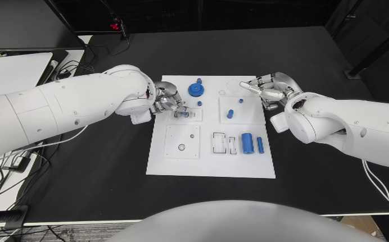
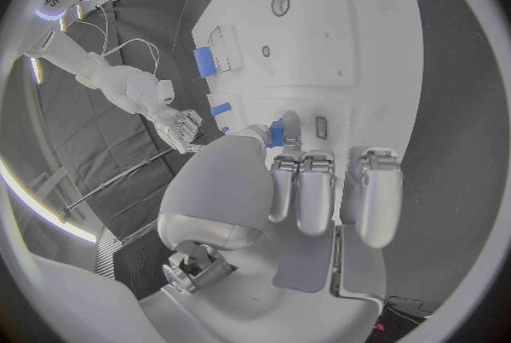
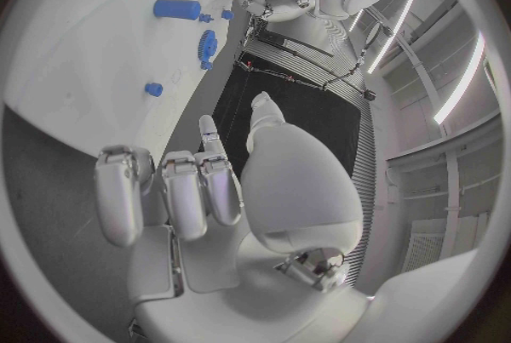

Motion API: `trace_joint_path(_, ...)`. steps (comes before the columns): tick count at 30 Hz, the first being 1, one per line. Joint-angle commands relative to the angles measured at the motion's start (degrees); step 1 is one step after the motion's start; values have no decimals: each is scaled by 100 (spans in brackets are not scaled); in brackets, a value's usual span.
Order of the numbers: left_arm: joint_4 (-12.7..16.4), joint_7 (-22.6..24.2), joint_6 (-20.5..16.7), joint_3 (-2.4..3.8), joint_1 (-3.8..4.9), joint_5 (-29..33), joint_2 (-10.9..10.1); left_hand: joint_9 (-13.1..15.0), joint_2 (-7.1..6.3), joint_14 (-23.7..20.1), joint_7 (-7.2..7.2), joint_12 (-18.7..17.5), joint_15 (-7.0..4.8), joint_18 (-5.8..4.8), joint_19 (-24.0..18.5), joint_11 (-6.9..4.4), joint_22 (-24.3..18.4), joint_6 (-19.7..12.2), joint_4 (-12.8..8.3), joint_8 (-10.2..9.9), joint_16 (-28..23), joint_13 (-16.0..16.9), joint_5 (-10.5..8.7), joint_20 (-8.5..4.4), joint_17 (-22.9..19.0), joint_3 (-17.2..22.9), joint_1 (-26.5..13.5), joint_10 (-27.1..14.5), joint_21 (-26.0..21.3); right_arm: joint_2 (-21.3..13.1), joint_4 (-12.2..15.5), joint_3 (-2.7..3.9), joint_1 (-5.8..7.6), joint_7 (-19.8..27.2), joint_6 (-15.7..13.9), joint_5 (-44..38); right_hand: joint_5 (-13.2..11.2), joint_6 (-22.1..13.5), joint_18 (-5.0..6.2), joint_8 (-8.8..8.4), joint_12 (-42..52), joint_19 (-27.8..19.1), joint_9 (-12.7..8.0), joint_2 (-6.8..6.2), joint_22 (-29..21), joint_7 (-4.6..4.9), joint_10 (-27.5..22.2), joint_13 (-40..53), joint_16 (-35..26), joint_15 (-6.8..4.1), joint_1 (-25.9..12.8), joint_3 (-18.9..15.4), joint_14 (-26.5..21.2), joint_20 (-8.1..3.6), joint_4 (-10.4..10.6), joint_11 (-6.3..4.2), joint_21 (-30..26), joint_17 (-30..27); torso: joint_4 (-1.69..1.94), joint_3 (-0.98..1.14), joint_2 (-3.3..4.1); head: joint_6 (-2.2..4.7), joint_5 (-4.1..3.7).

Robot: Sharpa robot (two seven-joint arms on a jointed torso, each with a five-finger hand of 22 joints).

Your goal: Assemble the parts on the task board

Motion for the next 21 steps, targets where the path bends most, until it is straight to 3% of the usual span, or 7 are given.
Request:
trace_joint_path(1, 29, 157, -125, 5, 17, 21, -46, 10, 151, 580, -187, -8, -8, -80, 596, -8, 1509, 215, -368, -29, 5, 1499, 4, -33, 1510, 476, 124, 608, 18, -4, 11, 1, 3, 2, 25, -11, 35, -41, 41, 36, 15, 92, 6, 63, 1261, 15, 607, 1508, 14, -29, -17, -32, 595, -5, -4, -14, -25, 1509, -1, 4, 3, 6, 13)
trace_joint_path(9, -5, 22, -115, 4, 18, 19, -33, 43, 109, 580, -179, -8, -10, -80, 596, -2, 1509, 188, -371, -85, 5, 1499, 1, -26, 1510, 572, 101, 608, 18, 6, 20, 0, 1, 7, 23, -8, 36, -42, 43, 39, 15, 85, 6, 67, 1258, 15, 607, 1508, 14, -28, -20, -33, 595, -5, -3, -14, -32, 1509, -8, -7, 9, 3, 30)
trace_joint_path(21, -49, -159, -101, 4, -19, -82, 49, 60, 80, 580, -180, -8, -8, -80, 596, -3, 1509, 210, -372, -97, 5, 1499, -5, -21, 1510, 604, 89, 608, 18, 3, 28, 0, 1, 10, 22, -6, 39, -50, 45, 49, 15, 79, 7, 84, 1256, 15, 607, 1508, 14, -28, -30, -38, 595, -4, -1, -14, -38, 1509, -3, -5, 7, -12, 12)
